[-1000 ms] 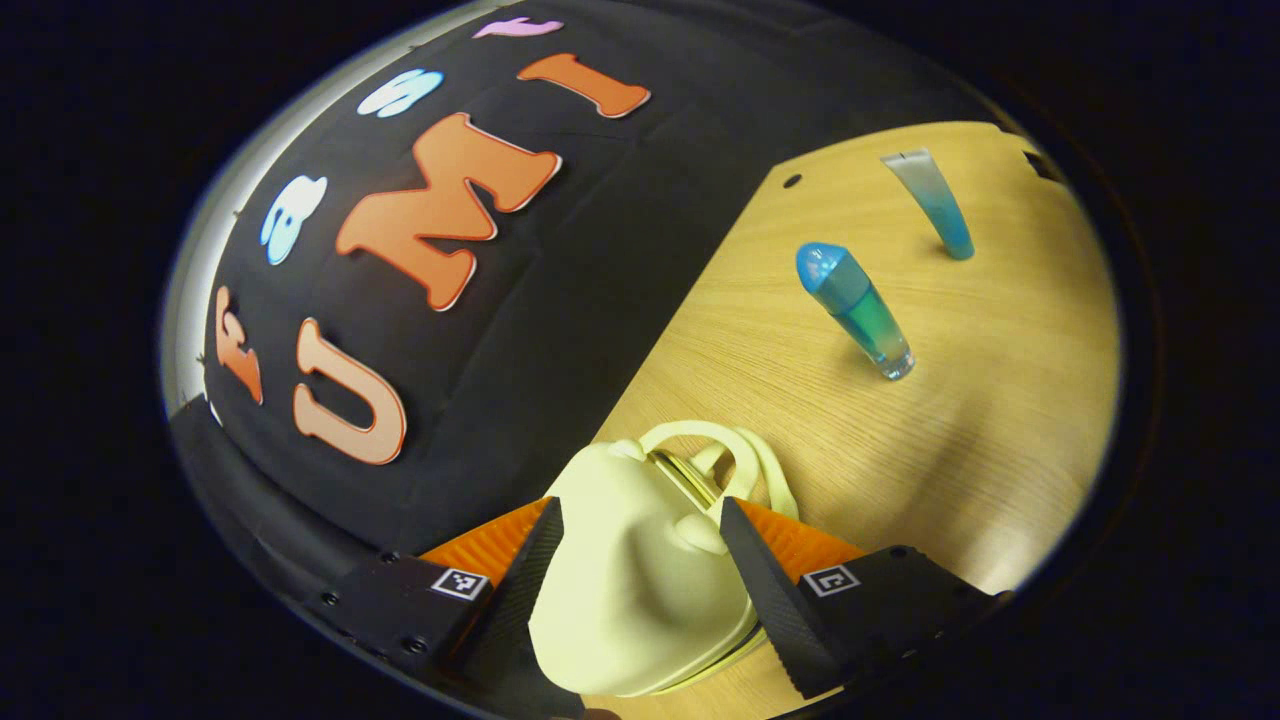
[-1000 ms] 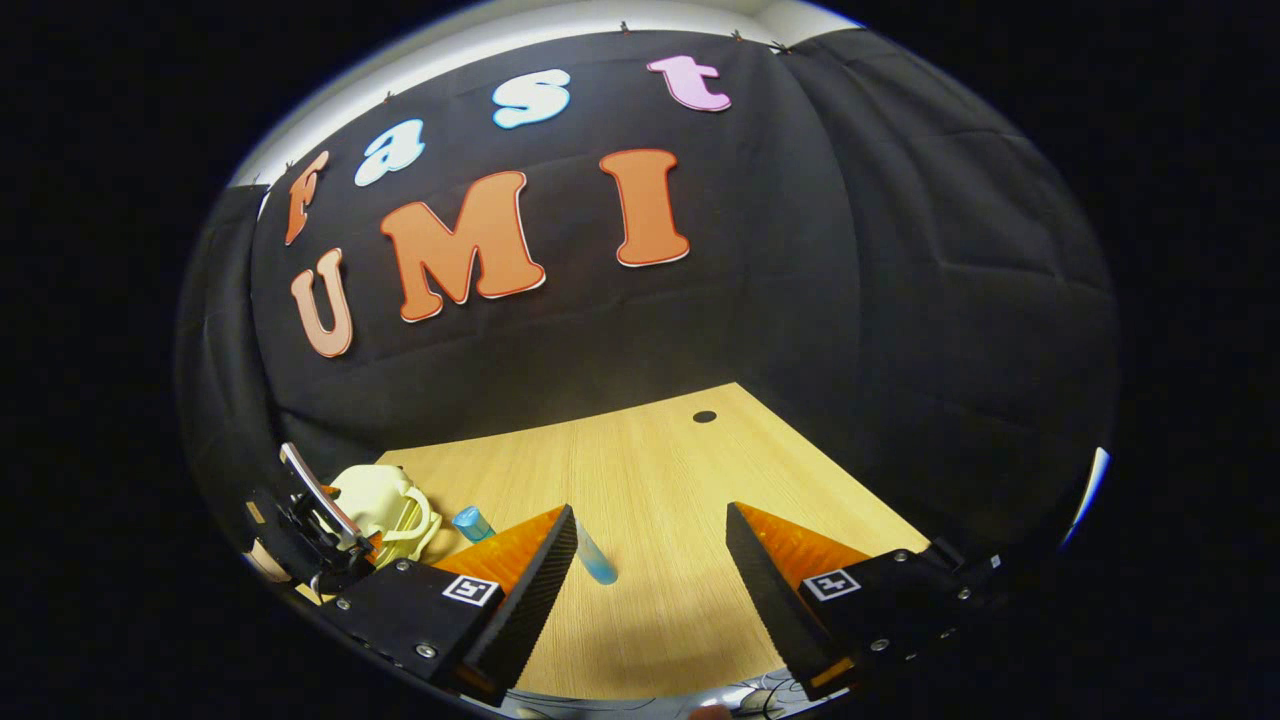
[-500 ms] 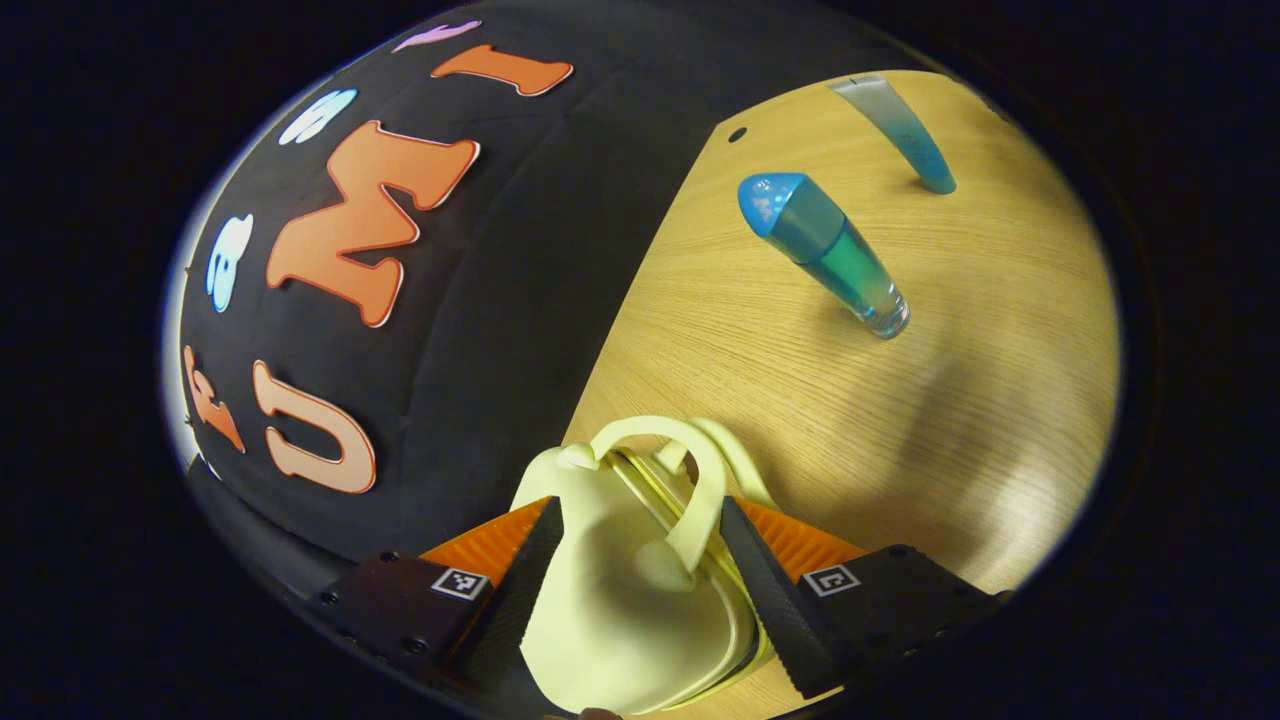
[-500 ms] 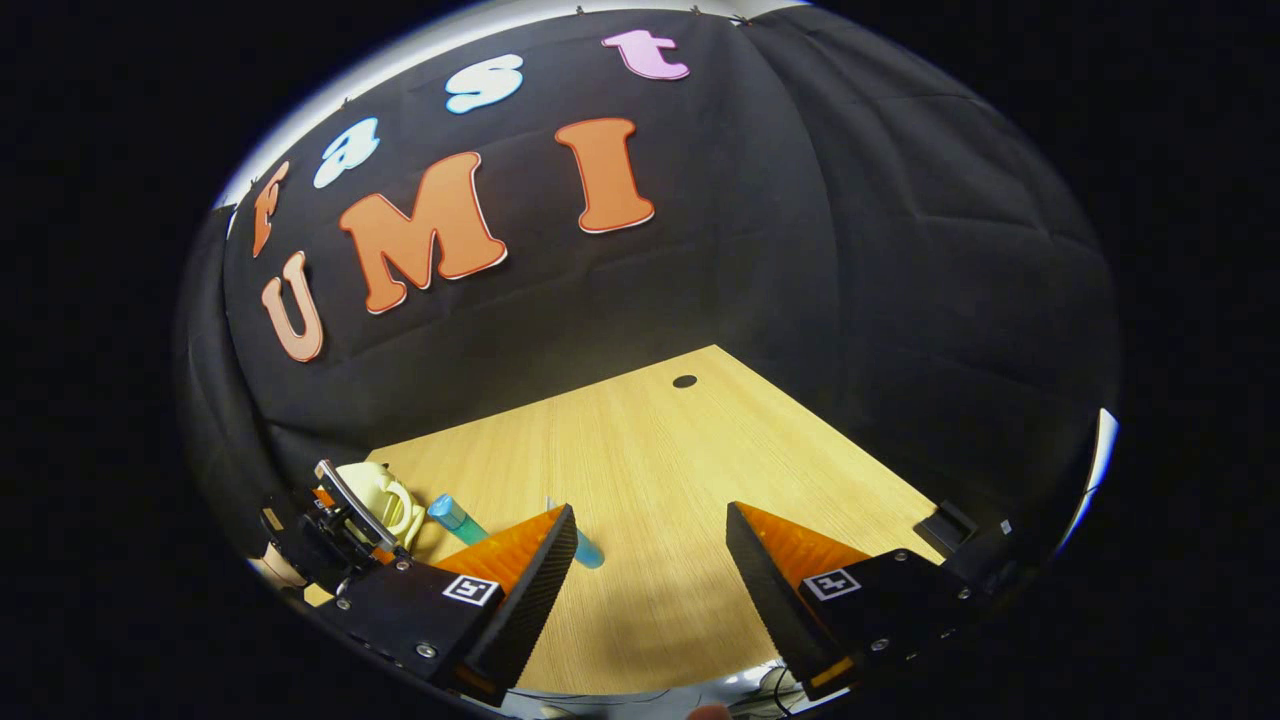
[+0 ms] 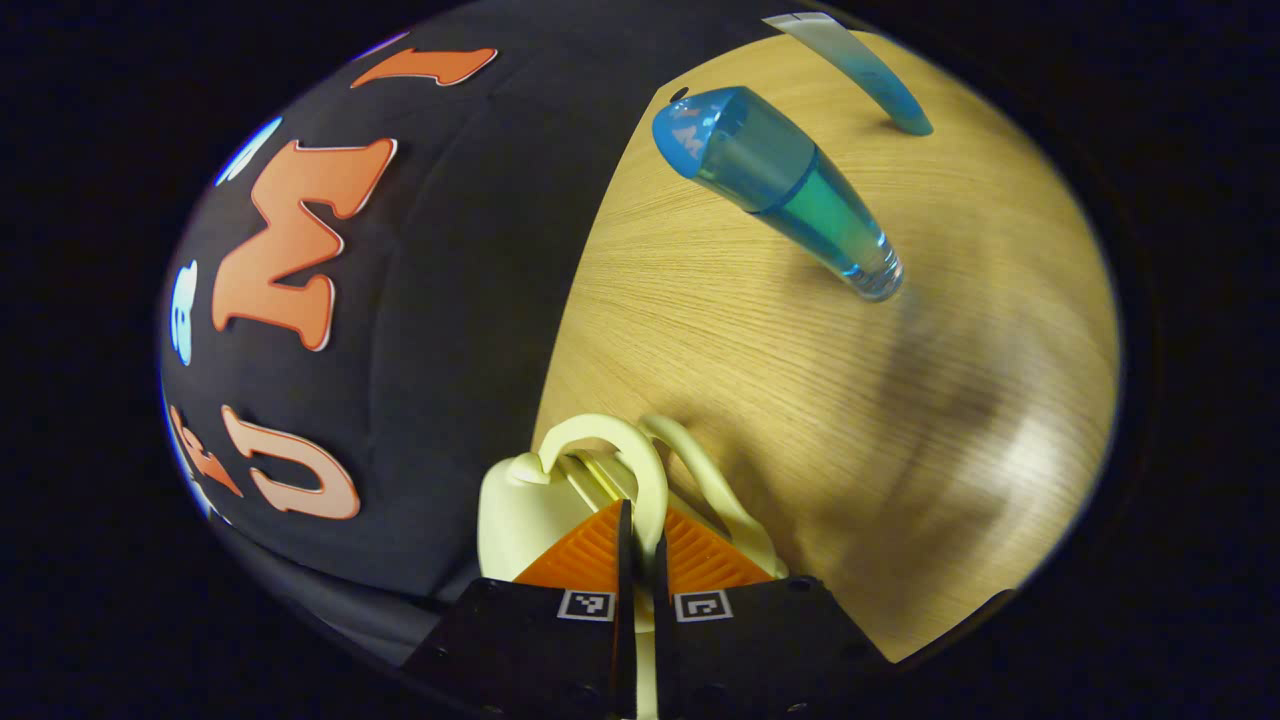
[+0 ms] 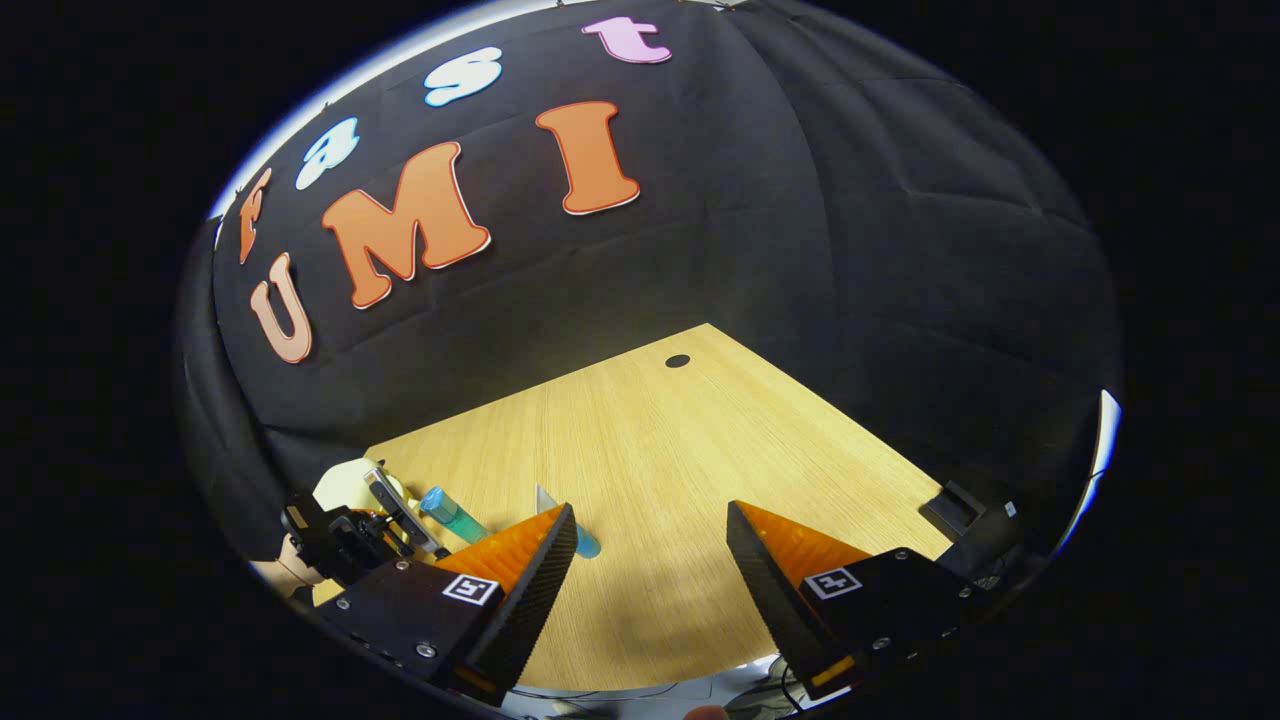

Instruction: First open the suitcase, pack the skin care products into it, and then close the suitcase.

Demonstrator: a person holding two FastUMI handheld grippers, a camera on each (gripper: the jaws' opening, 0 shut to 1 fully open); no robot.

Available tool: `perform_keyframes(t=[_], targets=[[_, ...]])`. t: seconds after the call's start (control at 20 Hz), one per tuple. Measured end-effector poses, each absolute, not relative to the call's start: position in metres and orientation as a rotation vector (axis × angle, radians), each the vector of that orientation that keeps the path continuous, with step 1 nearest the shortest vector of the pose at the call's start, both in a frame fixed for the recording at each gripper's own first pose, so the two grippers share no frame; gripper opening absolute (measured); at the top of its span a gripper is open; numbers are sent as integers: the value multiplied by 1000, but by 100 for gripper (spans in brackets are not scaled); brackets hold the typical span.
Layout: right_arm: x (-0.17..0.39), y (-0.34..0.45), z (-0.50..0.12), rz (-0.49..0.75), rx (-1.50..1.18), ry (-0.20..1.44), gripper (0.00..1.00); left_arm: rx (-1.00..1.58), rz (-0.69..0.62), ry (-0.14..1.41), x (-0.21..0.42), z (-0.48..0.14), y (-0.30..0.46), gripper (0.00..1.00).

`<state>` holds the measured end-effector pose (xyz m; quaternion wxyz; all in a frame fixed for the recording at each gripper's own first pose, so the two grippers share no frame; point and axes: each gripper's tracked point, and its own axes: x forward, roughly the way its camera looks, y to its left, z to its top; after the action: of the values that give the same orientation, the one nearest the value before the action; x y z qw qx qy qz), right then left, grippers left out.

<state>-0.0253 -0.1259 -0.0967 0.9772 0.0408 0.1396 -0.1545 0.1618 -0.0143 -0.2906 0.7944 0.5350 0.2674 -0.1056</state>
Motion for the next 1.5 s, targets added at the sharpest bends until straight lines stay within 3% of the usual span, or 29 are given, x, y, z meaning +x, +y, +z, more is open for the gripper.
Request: perform_keyframes(t=[0.35,0.6,0.75,0.95,1.25,1.5], targets=[[-2,-119,-85,-258,-6,250,95,660,-153,624,154,-243,-20,7],[20,-87,-74,-183,23,247,95,302,-174,577,132,-152,-12,7],[28,-70,-50,-149,15,232,95,101,-174,534,116,-94,25,7],[33,-36,-27,-118,100,186,95,-71,-122,501,96,-63,134,7],[20,41,-27,-132,184,158,95,-321,-60,502,81,-104,315,4],[9,104,-41,-176,197,155,95,-399,-53,629,99,-211,405,4]])
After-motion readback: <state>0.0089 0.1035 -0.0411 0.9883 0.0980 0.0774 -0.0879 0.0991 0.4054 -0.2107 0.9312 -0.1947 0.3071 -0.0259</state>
